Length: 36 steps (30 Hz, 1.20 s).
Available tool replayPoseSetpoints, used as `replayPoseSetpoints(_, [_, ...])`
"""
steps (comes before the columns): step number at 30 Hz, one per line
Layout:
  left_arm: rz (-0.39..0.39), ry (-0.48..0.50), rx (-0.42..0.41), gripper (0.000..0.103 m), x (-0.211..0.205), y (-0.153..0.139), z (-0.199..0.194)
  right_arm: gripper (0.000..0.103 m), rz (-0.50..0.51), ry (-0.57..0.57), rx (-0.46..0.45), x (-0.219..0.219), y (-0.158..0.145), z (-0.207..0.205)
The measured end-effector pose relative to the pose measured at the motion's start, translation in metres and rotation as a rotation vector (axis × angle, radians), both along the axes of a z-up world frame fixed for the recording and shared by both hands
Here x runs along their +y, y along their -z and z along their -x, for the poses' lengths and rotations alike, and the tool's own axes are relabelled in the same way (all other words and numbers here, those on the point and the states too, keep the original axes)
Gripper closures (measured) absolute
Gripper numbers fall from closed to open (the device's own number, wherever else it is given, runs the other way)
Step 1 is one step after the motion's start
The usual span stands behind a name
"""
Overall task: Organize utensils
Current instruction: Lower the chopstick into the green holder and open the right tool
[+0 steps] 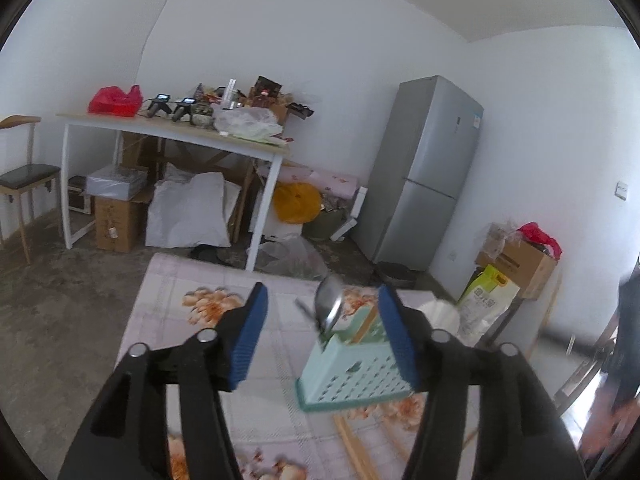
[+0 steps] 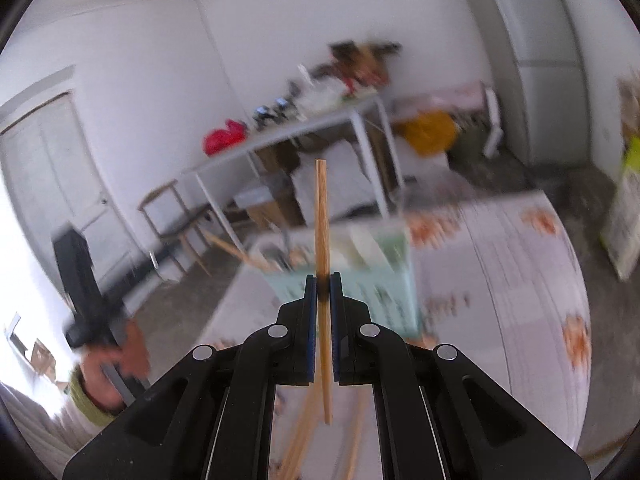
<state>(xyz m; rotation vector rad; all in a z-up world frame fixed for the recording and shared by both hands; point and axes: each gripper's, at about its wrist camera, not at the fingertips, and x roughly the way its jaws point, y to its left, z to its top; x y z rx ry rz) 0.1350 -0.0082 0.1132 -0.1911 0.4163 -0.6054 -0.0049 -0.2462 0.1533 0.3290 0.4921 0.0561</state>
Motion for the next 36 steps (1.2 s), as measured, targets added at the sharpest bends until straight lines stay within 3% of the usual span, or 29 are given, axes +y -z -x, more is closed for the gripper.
replayPoseSetpoints(8, [-0.093,-0.061,0.087,0.025,0.029,0.046,0.016,0.099,0.088,-0.079,-0.168,0.019,-0.072,-0.051])
replayPoseSetpoints(11, [-0.103,-0.078,0.14,0.022,0.037,0.063,0.018,0.099,0.11,-0.085,-0.2,0.025,-0.08,-0.076])
replayPoseSetpoints(19, [-0.124,-0.09,0.206,0.015,0.046,0.086,0.023,0.099,0.196,-0.066,-0.17,0.045,-0.047,-0.131])
replayPoseSetpoints(27, [-0.165,-0.047,0.223,0.011,0.034,0.094,0.028,0.097,0.26,-0.064,0.052,0.051,0.015,-0.163])
replayPoseSetpoints(30, [-0.172,-0.039,0.228,0.011,0.03,0.096,0.029,0.089,0.252,-0.042,0.081,0.043,0.017,-0.158])
replayPoseSetpoints(32, [-0.177,-0.032,0.236,0.01,0.027,0.098,0.028,0.075,0.249,-0.014,0.063,0.037,0.009,-0.148])
replayPoseSetpoints(36, [-0.191,-0.017,0.243,0.01,0.019,0.101,0.029,0.071,0.245,0.028,-0.004,0.027,-0.012,-0.114])
